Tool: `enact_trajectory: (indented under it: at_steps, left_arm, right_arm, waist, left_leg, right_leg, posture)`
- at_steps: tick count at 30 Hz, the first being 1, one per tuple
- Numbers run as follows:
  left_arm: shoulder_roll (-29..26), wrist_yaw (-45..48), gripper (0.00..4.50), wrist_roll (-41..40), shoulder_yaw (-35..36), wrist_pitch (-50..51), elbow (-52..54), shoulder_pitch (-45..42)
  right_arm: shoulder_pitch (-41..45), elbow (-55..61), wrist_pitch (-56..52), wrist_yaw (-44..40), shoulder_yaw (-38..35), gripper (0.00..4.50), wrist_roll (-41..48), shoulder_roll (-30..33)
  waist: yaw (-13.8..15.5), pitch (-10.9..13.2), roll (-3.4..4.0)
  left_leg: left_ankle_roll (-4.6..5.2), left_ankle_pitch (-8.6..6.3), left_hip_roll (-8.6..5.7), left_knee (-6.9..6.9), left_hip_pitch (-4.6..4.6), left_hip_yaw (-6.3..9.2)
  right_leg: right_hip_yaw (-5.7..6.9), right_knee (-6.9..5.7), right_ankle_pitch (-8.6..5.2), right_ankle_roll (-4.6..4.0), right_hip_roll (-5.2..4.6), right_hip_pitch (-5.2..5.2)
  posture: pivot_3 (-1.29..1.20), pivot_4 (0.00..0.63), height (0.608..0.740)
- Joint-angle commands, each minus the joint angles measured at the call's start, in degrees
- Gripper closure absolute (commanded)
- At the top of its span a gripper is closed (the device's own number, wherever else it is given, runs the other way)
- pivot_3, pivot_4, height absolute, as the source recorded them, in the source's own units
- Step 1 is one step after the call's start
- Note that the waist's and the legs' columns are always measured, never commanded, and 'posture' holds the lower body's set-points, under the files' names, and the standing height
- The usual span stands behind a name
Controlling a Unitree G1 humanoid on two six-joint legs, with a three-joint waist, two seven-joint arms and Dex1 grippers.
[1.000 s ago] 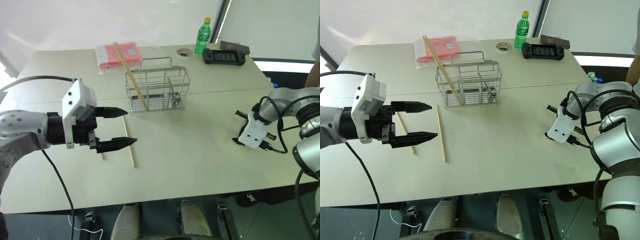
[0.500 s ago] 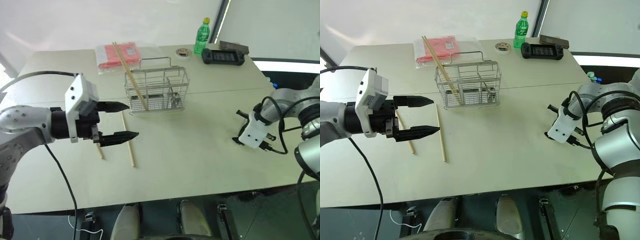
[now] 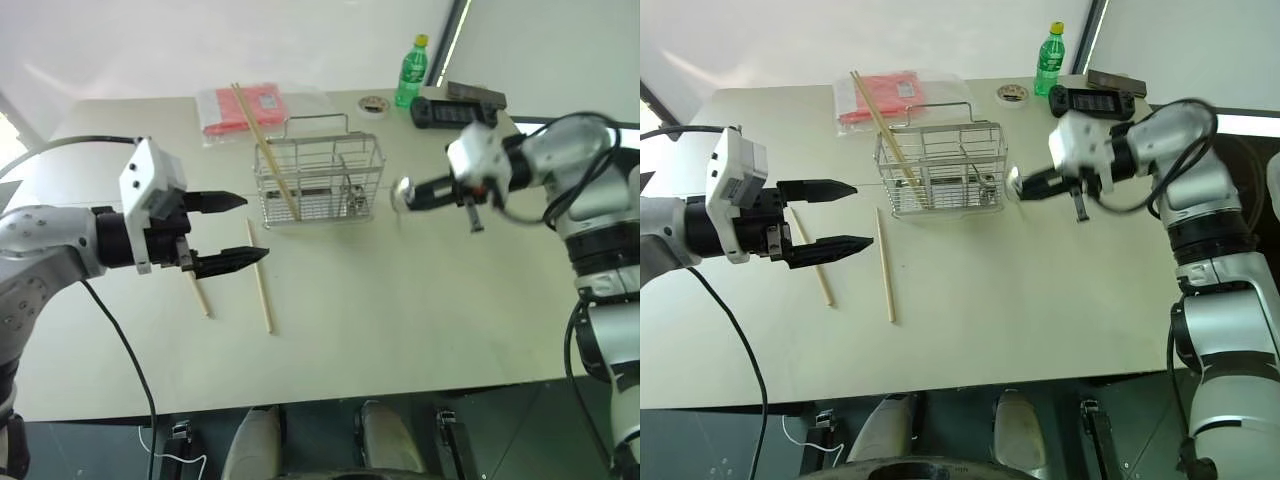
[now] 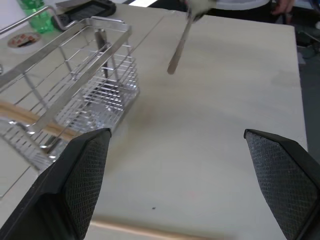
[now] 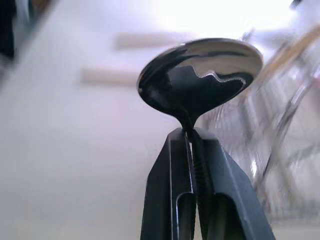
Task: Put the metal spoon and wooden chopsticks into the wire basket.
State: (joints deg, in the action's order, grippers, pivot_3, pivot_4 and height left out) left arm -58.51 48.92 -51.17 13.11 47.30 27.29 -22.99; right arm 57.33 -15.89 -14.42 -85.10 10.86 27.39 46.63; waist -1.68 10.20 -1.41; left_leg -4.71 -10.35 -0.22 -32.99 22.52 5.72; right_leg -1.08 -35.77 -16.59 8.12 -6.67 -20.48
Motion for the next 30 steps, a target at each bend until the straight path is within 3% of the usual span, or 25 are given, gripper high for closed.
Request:
enact_trajectory:
  at_steps: [1, 6, 9, 13, 21, 30]
  left_arm:
    - [-0.61, 0.67, 0.0, 1.81, 1.86, -2.22, -1.32, -2.12]
    - [-0.74, 1.76, 0.0, 3.45, 1.62, -3.18, -3.13, -3.55]
    - [-0.51, 2.03, 0.0, 4.06, 1.44, -3.33, -3.71, -4.25]
    - [-0.39, 2.54, 0.0, 4.55, 1.34, -3.27, -4.02, -4.76]
    - [0.07, 2.12, 0.0, 4.89, 1.36, -3.0, -3.73, -5.52]
    - [-0.37, 0.59, 0.0, 3.75, 3.2, -1.75, -2.32, -5.24]
  right_arm:
    - [-0.11, 8.63, -18.59, 6.96, -7.56, 4.45, 9.68, 1.01]
    - [4.68, 7.12, -33.44, 18.36, -15.37, 4.45, 16.9, -3.3]
    - [8.41, 3.79, -35.26, 24.09, -17.68, 4.45, 16.83, -6.62]
    - [12.93, -5.09, -28.84, 30.78, -17.48, 4.45, 10.51, -11.43]
    - [11.71, -15.68, -15.64, 30.27, -13.52, 4.45, -0.04, -16.55]
    - [13.04, -23.03, -8.79, 32.31, -15.27, 4.45, -4.05, -20.02]
  waist:
    - [0.62, -0.01, -0.02]
    - [0.88, -0.02, -0.04]
    - [0.57, -0.03, -0.05]
    - [0.38, -0.04, -0.07]
    - [0.47, -0.06, -0.12]
    - [0.45, -0.06, -0.12]
  left_leg:
    - [0.0, 0.0, 0.0, 0.0, 0.01, -0.02]
    - [0.0, 0.0, -0.01, -0.12, 0.31, -0.09]
    - [0.02, 0.02, 0.0, -0.12, 0.68, -0.13]
    - [0.03, 0.02, 0.0, -0.06, 0.86, -0.17]
    - [0.03, 0.03, 0.0, -0.08, 0.88, -0.2]
    - [0.03, 0.03, 0.0, -0.08, 0.86, -0.18]
  right_leg:
    - [-0.01, 0.08, -0.01, -0.03, 0.0, 0.01]
    - [-0.02, 0.46, 0.03, -0.13, -0.01, -0.07]
    - [-0.04, 0.34, 0.14, 0.04, -0.01, -0.54]
    - [-0.04, 0.13, 0.19, 0.14, -0.01, -0.89]
    - [-0.05, 0.13, 0.21, 0.16, 0.0, -0.88]
    - [-0.04, -0.03, 0.21, 0.18, 0.0, -0.91]
  posture:
    - [0.0, 0.15, 0.721]
    - [0.0, 0.15, 0.721]
    - [0.0, 0.15, 0.721]
    - [0.0, 0.15, 0.721]
    - [0.0, 0.15, 0.721]
    - [0.0, 0.15, 0.721]
